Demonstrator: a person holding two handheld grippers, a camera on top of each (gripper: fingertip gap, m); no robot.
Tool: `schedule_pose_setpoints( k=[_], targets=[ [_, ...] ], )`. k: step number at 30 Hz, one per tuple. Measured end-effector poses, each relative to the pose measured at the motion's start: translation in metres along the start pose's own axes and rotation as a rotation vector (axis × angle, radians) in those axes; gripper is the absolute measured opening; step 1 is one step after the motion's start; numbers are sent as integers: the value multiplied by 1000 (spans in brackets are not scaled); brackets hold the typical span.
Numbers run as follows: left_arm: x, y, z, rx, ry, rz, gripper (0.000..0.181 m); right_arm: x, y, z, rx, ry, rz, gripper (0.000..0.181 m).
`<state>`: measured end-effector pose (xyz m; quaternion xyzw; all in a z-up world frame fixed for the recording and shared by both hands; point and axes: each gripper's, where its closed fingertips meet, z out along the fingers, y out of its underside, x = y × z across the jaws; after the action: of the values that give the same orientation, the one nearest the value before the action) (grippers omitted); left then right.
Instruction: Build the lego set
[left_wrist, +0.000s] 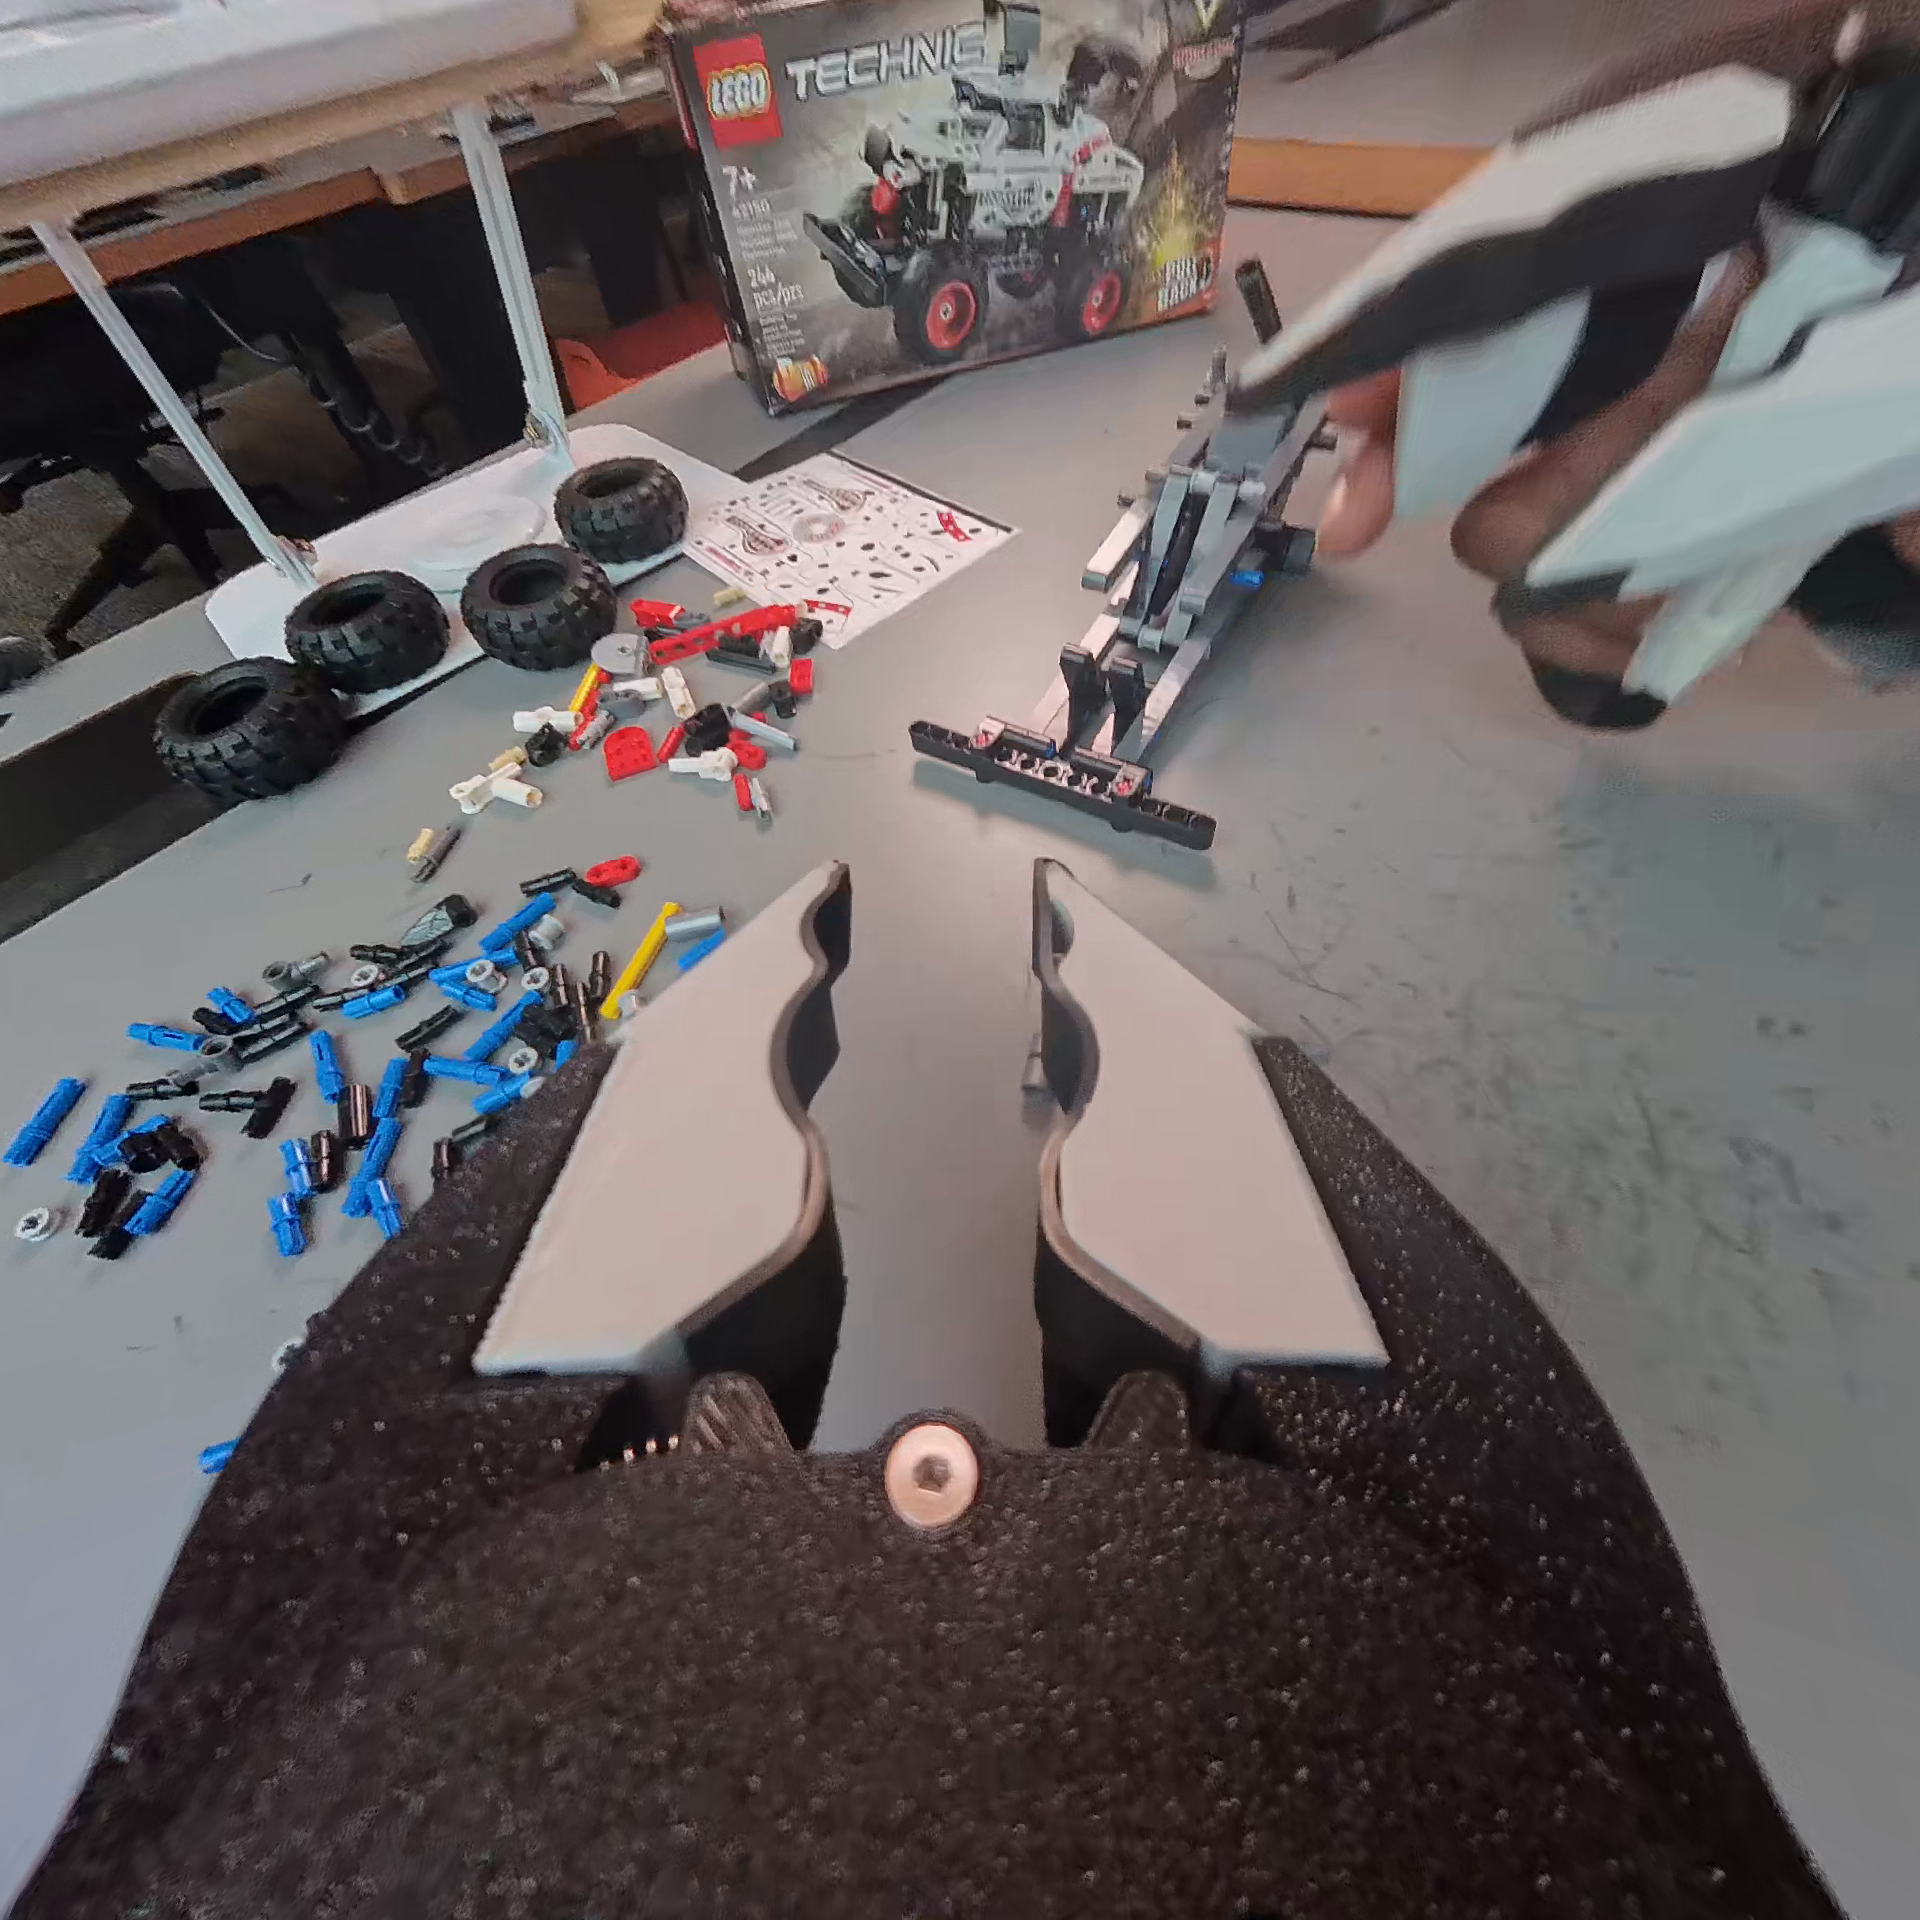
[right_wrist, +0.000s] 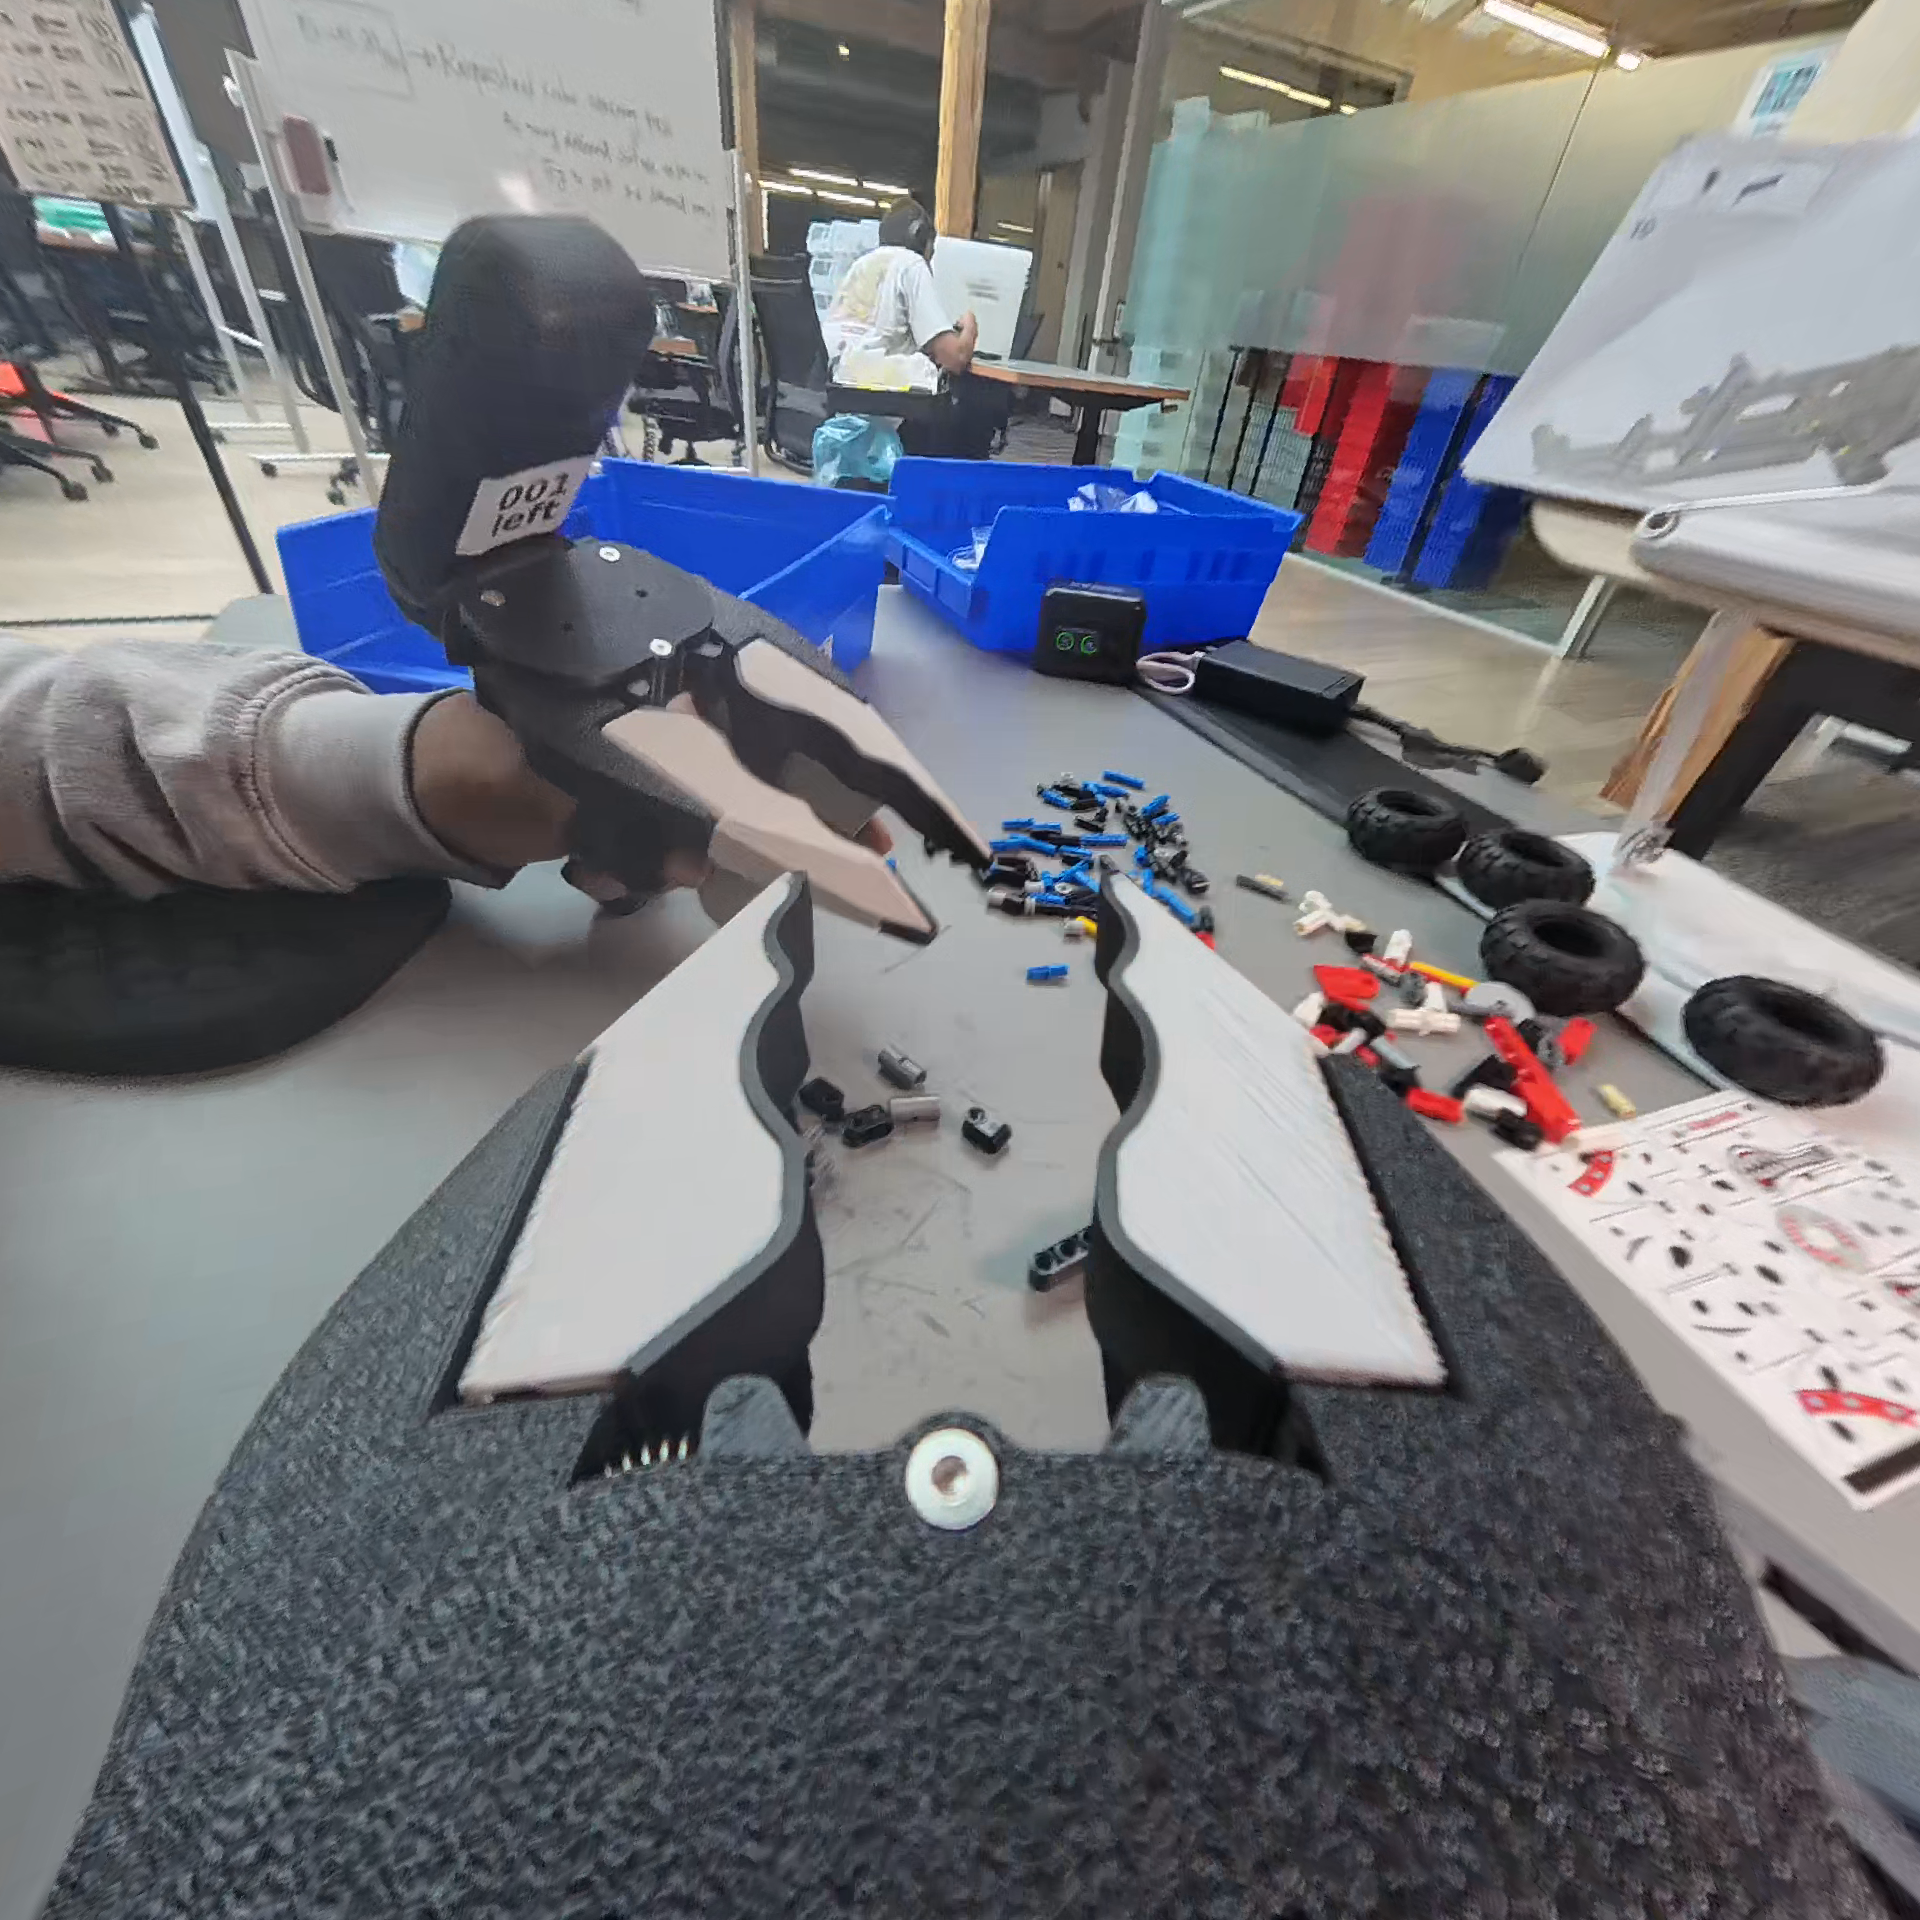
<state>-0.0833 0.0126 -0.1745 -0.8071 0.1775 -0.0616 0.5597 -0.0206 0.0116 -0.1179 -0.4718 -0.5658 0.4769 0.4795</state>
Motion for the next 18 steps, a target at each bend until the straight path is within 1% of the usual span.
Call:
schedule_pose_setpoints(
  k=[3, 7, 10, 12, 14, 16, 18],
  targets=[
    [-4, -23, 4, 97, -32, -76, 35, -3, 22, 3, -39, 6, -3, 52],
    [-24, -53, 19, 205, -105, -163, 37, -8, 17, 3, -29, 10, -66, 50],
    [-38, -65, 23, 257, -127, -179, 40, -8, 17, 1, -37, 14, -86, 50],
    [-37, -64, 18, 270, -107, -169, 41, -4, 16, -1, -50, 39, -118, 50],
    [-30, -57, 9, 259, -67, -153, 41, 0, 17, -3, -60, 55, -144, 50],
    [-23, -45, 3, 201, -34, -143, 41, 3, 19, -4, -73, 62, -150, 50],
    [-17, -36, 4, 103, 23, -162, 44, 6, 22, -3, -95, 70, -144, 50]
  ],
)
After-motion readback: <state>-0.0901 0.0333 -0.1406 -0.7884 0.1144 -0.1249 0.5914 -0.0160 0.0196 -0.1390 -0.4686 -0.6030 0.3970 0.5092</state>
